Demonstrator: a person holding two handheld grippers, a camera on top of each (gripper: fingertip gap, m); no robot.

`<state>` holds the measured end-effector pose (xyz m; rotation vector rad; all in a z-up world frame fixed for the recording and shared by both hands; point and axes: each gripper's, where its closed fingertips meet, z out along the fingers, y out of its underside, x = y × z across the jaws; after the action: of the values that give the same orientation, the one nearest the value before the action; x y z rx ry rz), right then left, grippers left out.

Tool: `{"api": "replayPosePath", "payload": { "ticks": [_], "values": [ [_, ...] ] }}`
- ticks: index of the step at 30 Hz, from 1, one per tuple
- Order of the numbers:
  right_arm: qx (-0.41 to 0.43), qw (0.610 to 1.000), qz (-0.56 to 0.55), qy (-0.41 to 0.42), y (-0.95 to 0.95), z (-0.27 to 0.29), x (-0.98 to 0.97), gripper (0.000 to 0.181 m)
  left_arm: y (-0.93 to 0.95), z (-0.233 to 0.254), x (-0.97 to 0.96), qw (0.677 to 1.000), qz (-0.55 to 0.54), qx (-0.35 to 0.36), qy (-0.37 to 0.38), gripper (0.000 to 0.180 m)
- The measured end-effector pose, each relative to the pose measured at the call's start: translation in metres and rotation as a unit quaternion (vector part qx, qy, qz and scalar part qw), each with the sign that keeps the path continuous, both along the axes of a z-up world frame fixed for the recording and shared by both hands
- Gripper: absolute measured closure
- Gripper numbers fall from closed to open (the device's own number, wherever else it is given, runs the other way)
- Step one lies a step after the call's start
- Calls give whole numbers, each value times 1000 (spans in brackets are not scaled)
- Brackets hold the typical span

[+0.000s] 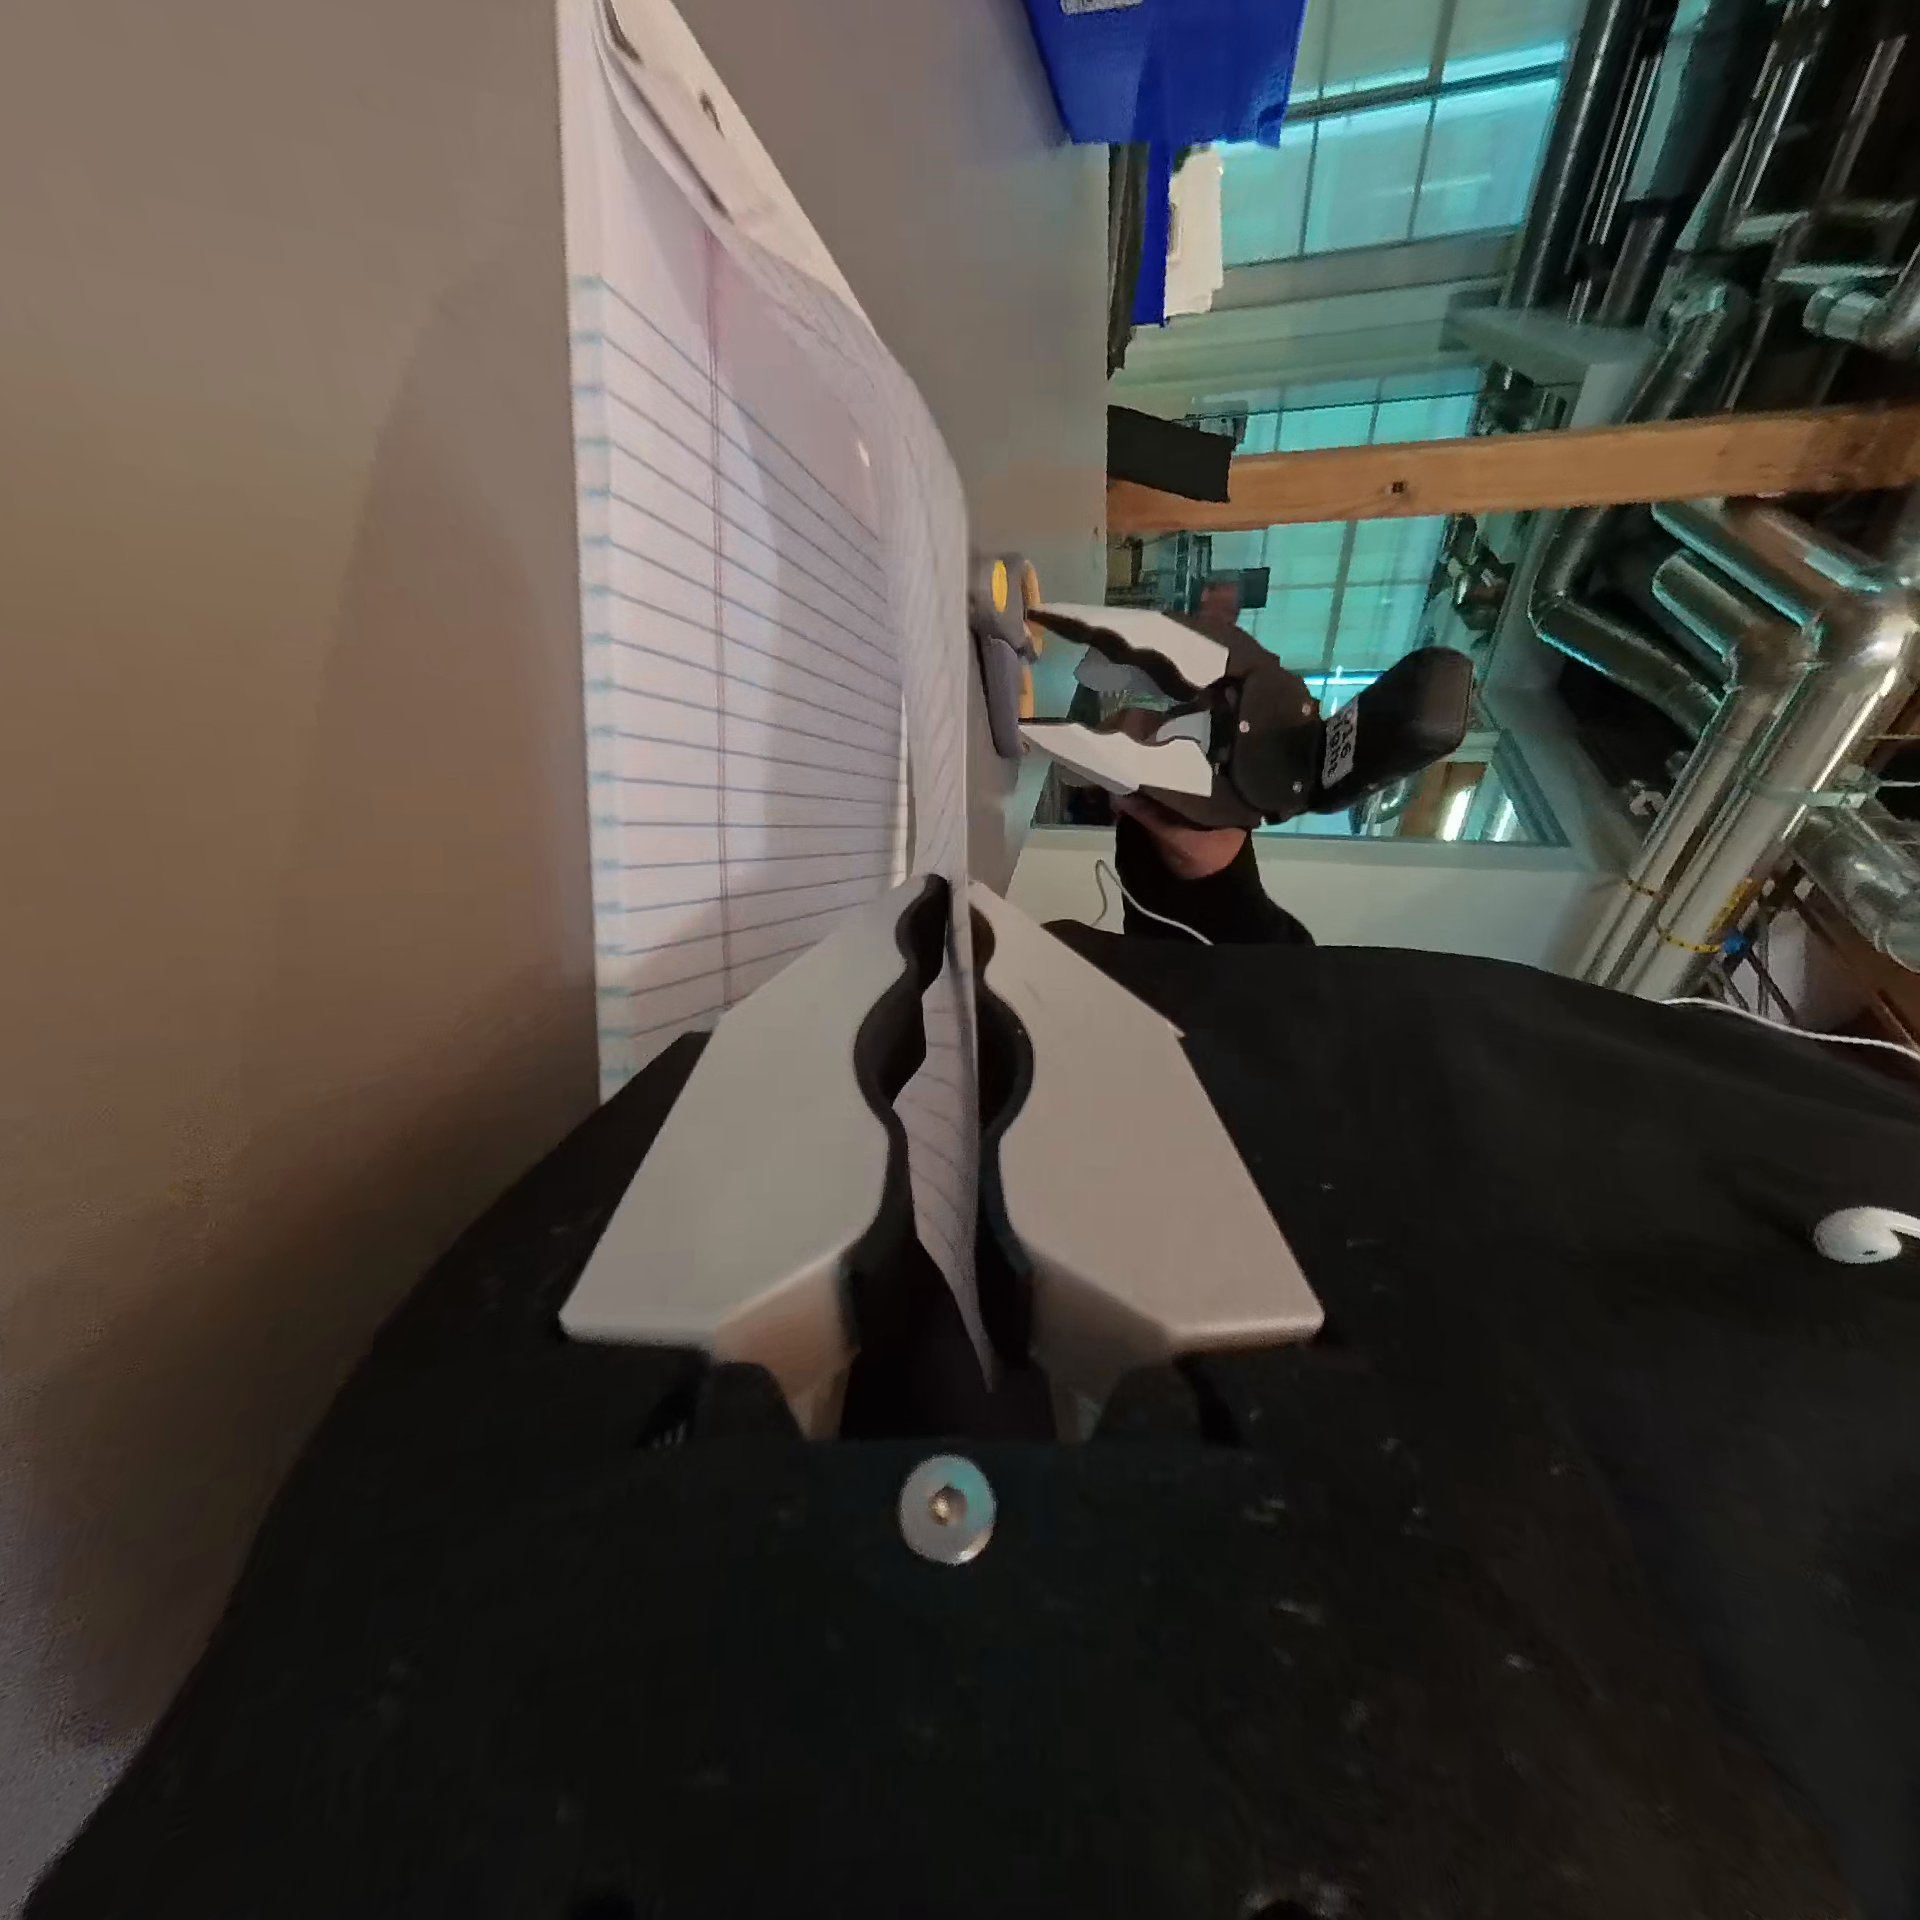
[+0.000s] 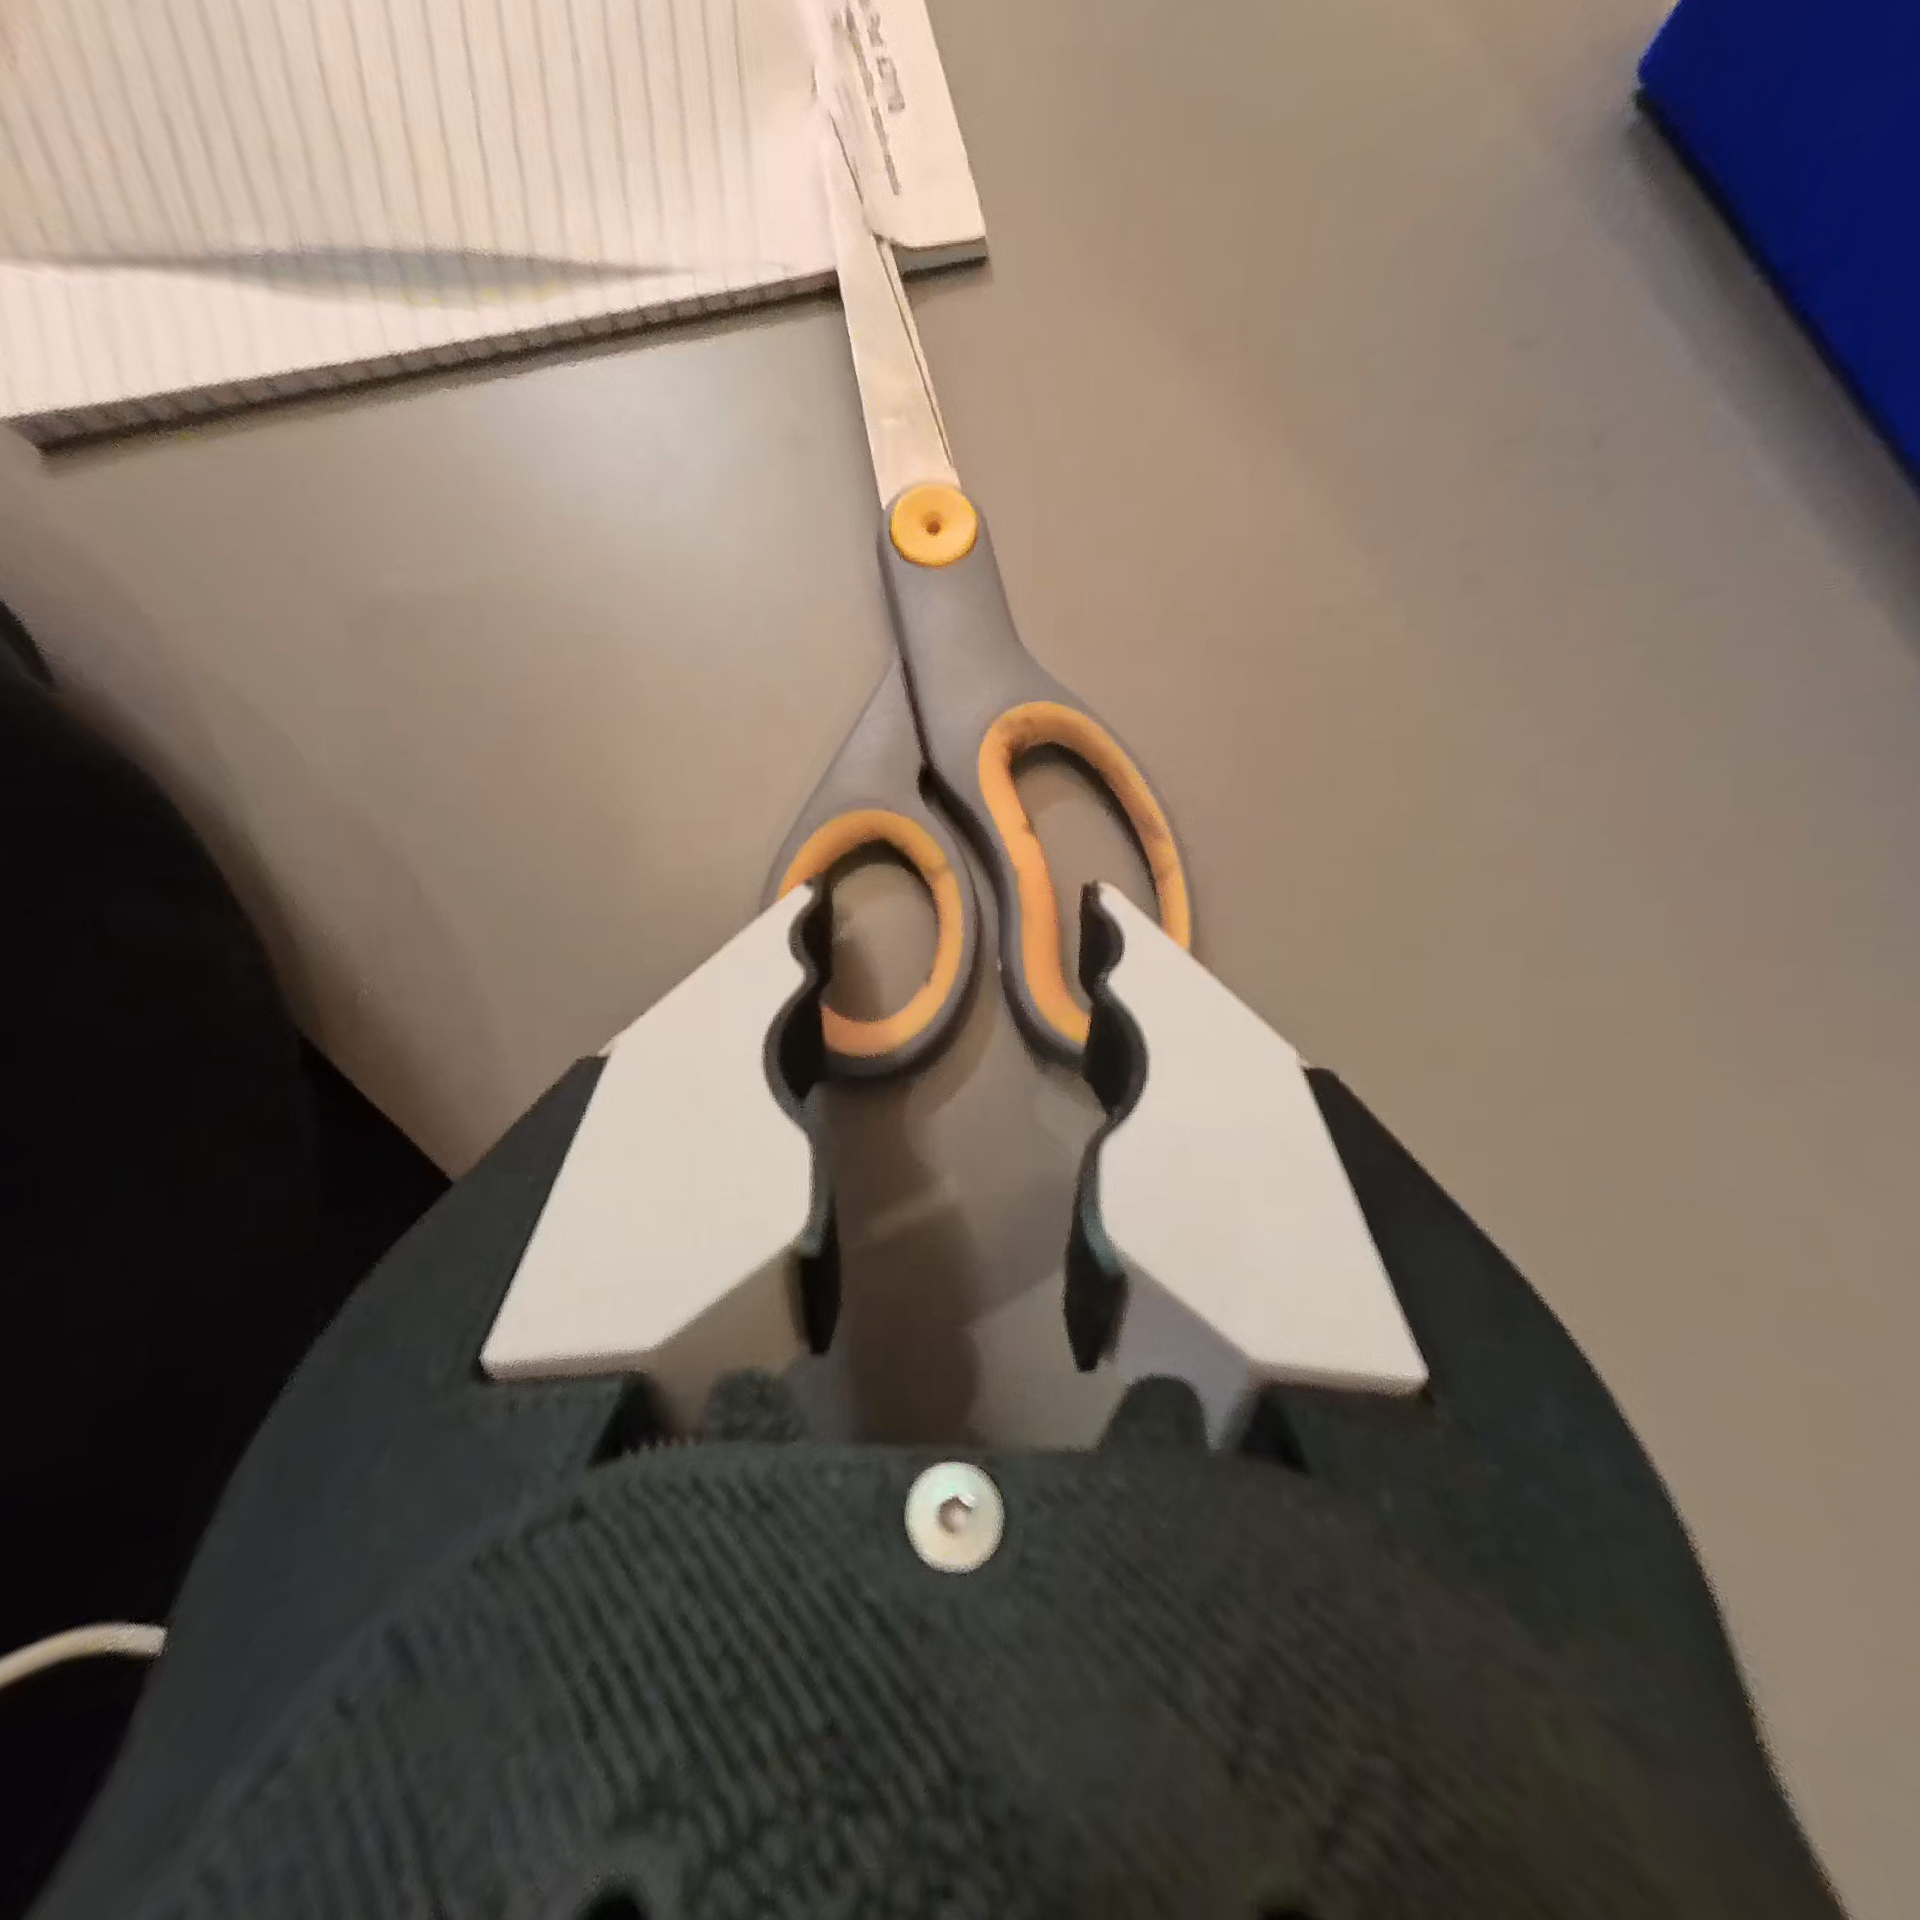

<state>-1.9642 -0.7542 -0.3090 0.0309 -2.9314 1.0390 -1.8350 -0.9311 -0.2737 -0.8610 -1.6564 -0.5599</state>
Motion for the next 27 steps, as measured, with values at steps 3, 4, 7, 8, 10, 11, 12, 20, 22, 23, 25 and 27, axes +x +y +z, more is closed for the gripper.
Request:
{"api": "replayPosePath", "payload": {
  "ticks": [3,4,7,8,10,11,12,20,22,23,25,27],
  "values": [
    [17,999,22,-24,-4,-6,0,133,5,-1,1,1000,5,9,3,180],
    [22,999,31,-22,-6,-8,-1,133,6,-1,1,1000,7,11,3,180],
    [26,998,58,-21,-13,-8,-2,138,8,-1,3,1000,9,13,3,180],
    [28,997,63,-21,-15,-8,-2,139,8,-2,4,1000,9,12,3,180],
    [29,997,72,-18,-17,-8,-2,140,7,-2,5,1000,12,10,3,180],
    [27,997,70,-18,-18,-8,-2,138,7,-1,5,1000,14,10,4,180],
    [21,997,68,-17,-19,-8,-2,135,7,-1,5,1000,16,10,4,180],
    [17,999,20,-23,-22,-9,-1,131,9,-4,6,1000,19,16,2,180],
    [37,999,10,-21,-22,-9,0,131,9,-4,6,1000,17,17,2,180],
    [45,999,8,-22,-22,-9,0,131,9,-3,6,1000,15,16,2,180],
    [56,998,6,-21,-22,-9,-1,131,8,-3,6,1000,12,16,3,180],
    [57,998,-3,-20,-24,-9,-1,131,7,-2,6,1000,11,14,5,180]
  ]
}}
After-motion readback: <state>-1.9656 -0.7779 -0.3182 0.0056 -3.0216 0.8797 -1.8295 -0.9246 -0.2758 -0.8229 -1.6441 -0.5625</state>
